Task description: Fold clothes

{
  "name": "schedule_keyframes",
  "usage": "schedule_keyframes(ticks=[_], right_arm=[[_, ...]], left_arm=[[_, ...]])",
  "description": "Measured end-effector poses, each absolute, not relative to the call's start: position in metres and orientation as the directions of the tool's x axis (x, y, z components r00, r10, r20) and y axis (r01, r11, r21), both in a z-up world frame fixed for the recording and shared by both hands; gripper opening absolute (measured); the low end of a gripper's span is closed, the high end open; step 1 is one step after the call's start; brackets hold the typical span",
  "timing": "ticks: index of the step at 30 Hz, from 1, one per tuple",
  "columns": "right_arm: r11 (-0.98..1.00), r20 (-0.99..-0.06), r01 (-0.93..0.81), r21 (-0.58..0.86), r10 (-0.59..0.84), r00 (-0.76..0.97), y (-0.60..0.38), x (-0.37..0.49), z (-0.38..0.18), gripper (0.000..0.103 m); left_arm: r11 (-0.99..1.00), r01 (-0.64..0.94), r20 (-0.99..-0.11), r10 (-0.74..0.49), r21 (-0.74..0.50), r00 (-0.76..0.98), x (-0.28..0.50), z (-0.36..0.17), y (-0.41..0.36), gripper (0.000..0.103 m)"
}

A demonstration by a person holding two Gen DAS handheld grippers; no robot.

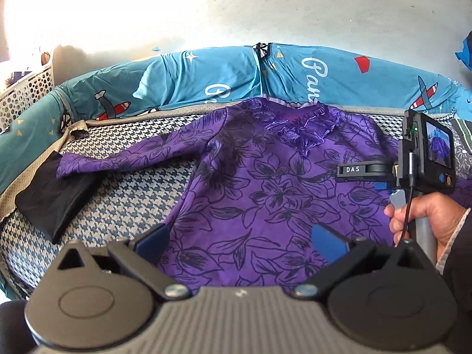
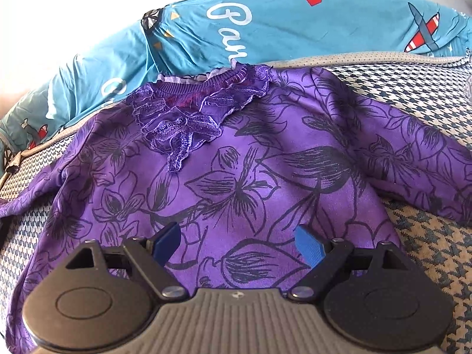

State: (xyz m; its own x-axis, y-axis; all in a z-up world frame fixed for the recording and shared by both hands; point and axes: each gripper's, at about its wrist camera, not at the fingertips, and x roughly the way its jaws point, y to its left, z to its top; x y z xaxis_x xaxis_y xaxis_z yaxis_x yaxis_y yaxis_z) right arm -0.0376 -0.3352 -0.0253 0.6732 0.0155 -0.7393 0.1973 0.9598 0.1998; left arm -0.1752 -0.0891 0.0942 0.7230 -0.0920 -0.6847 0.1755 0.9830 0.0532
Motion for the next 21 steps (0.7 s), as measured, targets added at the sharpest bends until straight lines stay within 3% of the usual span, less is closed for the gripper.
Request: schedule_keyframes(ticks=[5, 13, 21], right_arm=[[0.954, -0.755, 0.157, 0.257, 0.097, 0.649, -0.334, -0.038, -0.027, 0.085], [0.945, -0.711, -0.081, 0.316, 0.292, 0.639, -0.307, -0.059, -0.014, 0.085], [0.947, -0.677, 0.075, 0.313, 0.167, 0.717, -0.326, -0.064, -0.005, 0.085]], left_arm=[[0.979, 0.195, -0.681, -0.103, 0.059, 0.725, -0.181, 0.097, -0.096, 0.103], [0.967, 0.242, -0.705, -0.115, 0.082, 0.699, -0.183, 0.076, -0.109, 0.103], [0.970, 0.240, -0.763, -0.128, 0.036, 0.633, -0.160, 0.035, -0.108, 0.103]])
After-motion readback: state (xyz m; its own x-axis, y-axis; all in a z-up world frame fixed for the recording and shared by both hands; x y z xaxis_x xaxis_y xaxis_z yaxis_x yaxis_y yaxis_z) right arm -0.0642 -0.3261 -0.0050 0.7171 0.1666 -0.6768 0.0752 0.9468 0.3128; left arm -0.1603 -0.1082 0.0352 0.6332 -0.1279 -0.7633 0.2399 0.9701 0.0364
